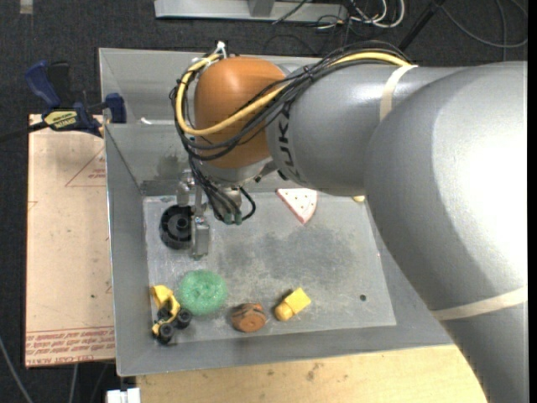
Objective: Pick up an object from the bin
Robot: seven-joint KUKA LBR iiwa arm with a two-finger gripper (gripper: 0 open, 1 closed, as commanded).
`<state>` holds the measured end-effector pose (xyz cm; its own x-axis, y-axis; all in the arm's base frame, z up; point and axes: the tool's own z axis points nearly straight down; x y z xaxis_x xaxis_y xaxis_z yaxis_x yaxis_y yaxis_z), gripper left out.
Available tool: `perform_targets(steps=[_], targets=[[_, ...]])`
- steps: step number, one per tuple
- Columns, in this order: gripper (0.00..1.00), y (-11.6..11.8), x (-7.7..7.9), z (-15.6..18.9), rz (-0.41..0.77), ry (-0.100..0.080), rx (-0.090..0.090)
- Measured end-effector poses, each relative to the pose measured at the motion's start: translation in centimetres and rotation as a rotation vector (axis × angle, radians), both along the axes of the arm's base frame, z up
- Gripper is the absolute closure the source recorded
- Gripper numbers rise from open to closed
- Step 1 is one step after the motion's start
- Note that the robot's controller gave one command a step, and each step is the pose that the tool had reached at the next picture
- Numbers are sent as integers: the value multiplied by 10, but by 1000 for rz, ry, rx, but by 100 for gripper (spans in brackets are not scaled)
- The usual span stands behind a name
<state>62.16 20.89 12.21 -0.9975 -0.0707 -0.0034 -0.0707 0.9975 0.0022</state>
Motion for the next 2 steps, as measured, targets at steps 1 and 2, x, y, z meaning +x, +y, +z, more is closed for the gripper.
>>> perform_targets(steps=[1,2], targets=[[0,-1,18,-52,-46,-7,3],[100,2,10,-52,-241,1,0]])
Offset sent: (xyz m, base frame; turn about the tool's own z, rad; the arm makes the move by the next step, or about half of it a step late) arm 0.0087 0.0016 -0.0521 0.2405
